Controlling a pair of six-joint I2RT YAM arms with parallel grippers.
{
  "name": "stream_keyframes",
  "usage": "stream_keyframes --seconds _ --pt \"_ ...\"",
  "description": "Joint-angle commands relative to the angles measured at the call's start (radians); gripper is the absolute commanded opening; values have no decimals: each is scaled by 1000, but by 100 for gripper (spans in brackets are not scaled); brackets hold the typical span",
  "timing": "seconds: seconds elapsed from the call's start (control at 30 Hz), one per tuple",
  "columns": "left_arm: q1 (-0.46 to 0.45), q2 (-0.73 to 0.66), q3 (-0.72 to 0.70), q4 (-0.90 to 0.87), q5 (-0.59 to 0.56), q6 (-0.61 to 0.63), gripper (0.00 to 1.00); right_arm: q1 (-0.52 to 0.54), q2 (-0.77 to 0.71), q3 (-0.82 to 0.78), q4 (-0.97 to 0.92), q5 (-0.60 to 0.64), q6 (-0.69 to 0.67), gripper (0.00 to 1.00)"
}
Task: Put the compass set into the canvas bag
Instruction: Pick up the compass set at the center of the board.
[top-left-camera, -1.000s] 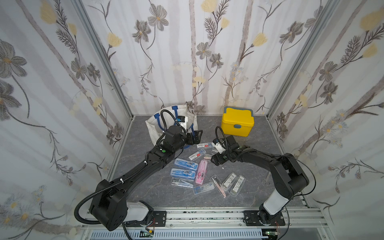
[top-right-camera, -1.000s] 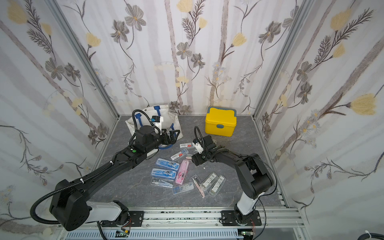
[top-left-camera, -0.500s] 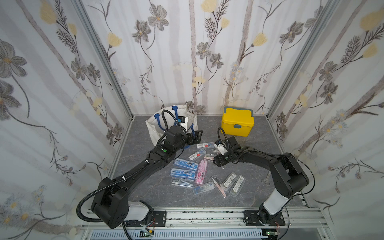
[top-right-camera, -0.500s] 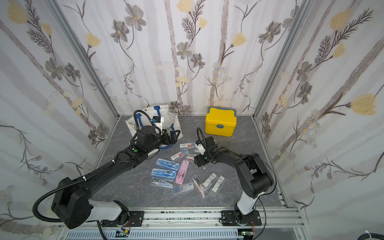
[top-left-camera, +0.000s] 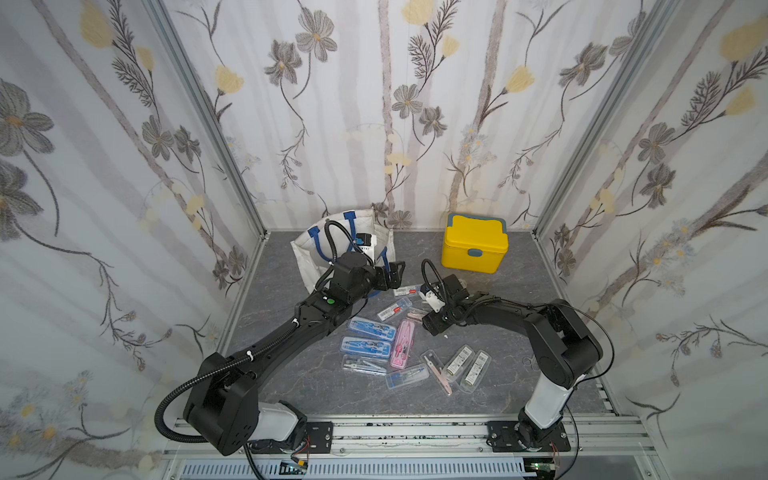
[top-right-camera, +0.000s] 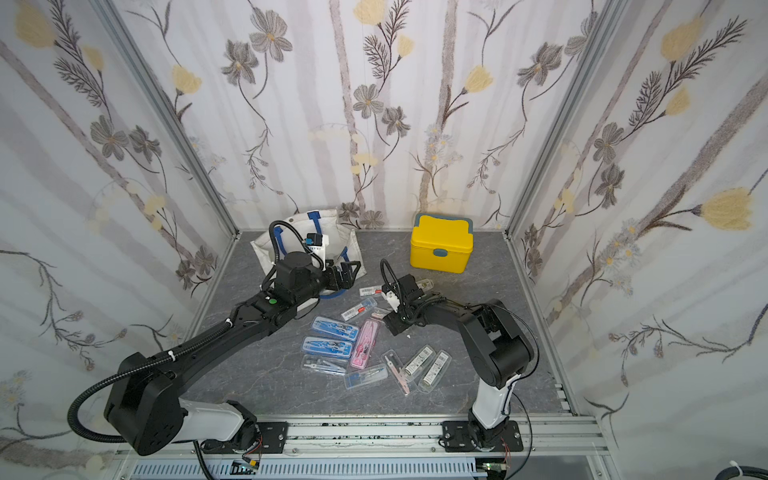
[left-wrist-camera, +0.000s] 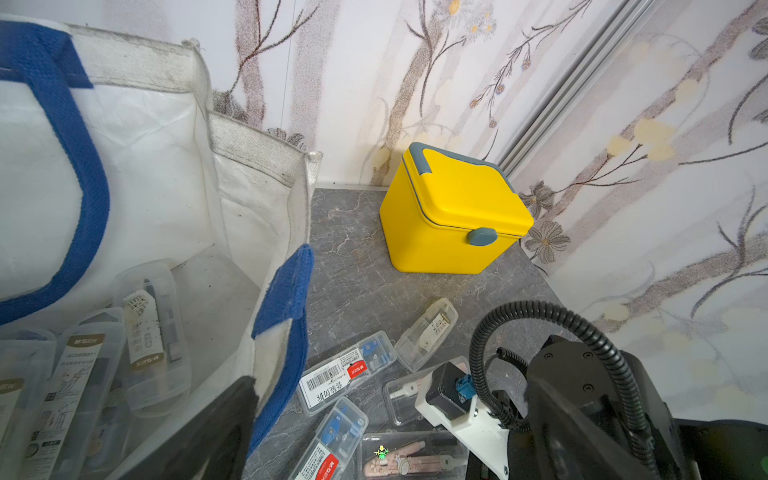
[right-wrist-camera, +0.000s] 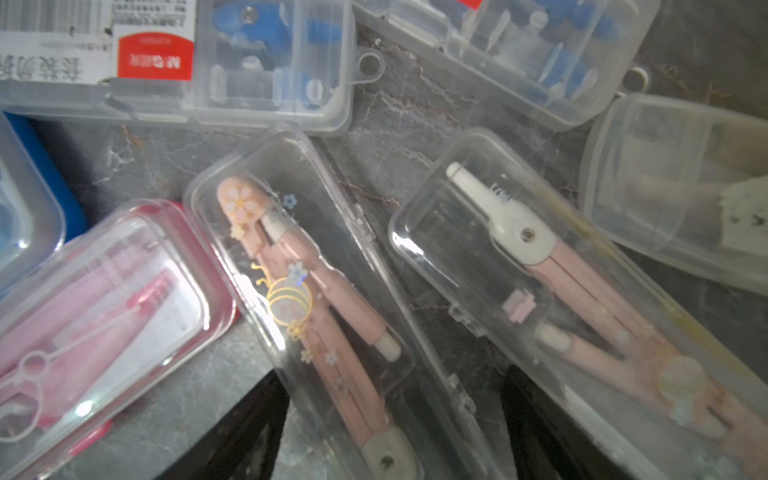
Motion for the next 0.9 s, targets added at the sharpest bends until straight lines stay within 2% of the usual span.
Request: stream_keyframes --seconds 0.0,0.23,0.6,0.87 --pt "1 -1 -3 30 -11 5 100 9 6 4 -59 88 -45 77" --pt "1 8 -2 30 -15 8 100 20 -11 -4 -79 119 -110 68" --pt "1 23 1 27 -17 6 100 19 9 -6 -100 23 -152 43" --pt "0 27 12 24 -27 1 100 9 -43 -1 -64 -23 -152 42"
